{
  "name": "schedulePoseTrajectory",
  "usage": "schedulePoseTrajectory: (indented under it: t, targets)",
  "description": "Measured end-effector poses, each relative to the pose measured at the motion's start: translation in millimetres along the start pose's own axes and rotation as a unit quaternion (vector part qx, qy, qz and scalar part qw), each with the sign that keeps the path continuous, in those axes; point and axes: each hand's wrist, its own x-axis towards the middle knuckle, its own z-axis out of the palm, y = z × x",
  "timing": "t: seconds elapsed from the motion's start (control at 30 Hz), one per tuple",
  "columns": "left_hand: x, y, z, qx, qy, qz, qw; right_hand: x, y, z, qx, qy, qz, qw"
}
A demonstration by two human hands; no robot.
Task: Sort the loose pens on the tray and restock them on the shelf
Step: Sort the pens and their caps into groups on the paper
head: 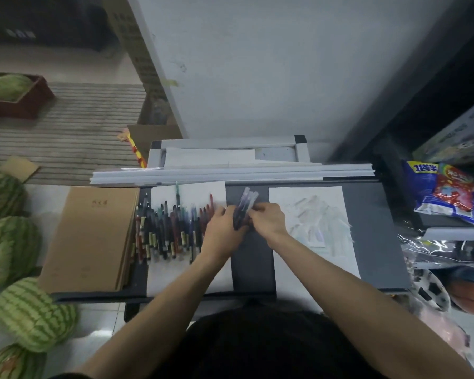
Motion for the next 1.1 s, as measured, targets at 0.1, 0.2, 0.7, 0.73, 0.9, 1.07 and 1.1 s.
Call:
schedulePoseTrajectory:
  t: [0.1, 0.2, 0.7, 0.73, 0.9, 1.07, 1.1]
  targets:
    - [-14.0, 6.9, 1.7, -0.038, 0.011, -0.041, 0.998, 2.5, -2.1, 3.6, -0.052, -0.001, -0.031, 0.998]
    - [-19.1, 7.8, 4.6, -0.054, 0.029, -0.051, 0.997, 3.7, -3.2, 4.5, -0.074, 0.019, -0.061, 0.995]
    - [-29.4, 4.0, -13.7, -0.007, 0.011, -0.033, 0.999, -14.9, 35.5, -34.6, -0.173, -0.001, -0.166, 0.971]
    - [-30.8, 2.8, -18.1, 0.004, 0.009, -0.029, 1.000, -16.7, 39.7, -42.7, -0.205, 0.001, -0.185, 0.961]
    - [-30.7, -9.3, -42.0, 0.119, -0.024, -0.006, 0.993, -19.6, 56.9, -84.1, -0.391, 0.028, -0.239, 0.889]
    - [-33.7, -20.9, -62.1, 0.171, -0.012, -0.022, 0.985, -14.5, 75.4, -110.9, -0.472, 0.053, -0.217, 0.853]
    - [-33.4, -21.9, -65.1, 0.179, -0.011, -0.030, 0.983, -13.1, 78.4, -114.0, -0.483, 0.055, -0.207, 0.849]
